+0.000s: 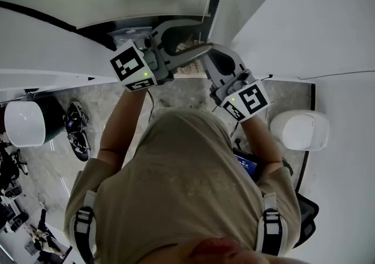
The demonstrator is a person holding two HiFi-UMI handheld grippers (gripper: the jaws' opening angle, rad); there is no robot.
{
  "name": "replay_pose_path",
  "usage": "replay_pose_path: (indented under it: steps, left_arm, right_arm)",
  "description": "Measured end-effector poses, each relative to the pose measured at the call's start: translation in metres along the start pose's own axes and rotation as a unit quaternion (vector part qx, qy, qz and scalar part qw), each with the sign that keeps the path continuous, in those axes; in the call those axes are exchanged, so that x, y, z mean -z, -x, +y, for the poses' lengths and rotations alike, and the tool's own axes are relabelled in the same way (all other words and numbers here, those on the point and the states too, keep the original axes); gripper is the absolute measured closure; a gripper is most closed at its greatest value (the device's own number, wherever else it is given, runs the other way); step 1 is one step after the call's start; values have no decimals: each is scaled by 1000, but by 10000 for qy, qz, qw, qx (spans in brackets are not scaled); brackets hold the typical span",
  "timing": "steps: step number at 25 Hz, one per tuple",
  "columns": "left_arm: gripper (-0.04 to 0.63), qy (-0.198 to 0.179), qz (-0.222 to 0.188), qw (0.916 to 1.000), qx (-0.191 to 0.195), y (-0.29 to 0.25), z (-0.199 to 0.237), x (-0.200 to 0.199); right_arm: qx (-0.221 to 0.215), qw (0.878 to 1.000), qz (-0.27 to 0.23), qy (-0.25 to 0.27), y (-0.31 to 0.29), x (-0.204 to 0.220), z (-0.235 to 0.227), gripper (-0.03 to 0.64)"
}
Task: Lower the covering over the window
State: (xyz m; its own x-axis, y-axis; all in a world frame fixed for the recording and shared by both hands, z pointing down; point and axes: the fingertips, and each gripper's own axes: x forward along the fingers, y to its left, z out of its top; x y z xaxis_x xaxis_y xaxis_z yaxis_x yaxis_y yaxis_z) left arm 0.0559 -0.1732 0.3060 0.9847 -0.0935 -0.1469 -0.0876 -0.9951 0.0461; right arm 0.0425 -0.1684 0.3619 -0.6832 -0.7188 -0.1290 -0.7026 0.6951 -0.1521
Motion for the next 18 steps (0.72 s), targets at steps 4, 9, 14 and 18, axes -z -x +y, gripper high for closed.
replay_pose_path:
  steps: [4, 9, 14, 18]
  left_arm:
    - [571, 45, 49, 9996, -269, -15, -2, 1]
    - [574, 253, -158, 9984, -473, -22, -6, 3]
    - [575, 290, -407, 9954, -818, -19, -8, 9]
    - [575, 360, -568, 9925, -1025, -23, -11, 15]
  right_arm:
    - [-81, 9999, 63, -125, 11, -3, -7, 601]
    - [-371, 9989, 164, -253, 21, -5, -11, 601]
    - [-713, 9964, 221, -408, 25, 0, -11, 601]
    - [-888, 9944, 255, -510, 32, 4, -13, 601]
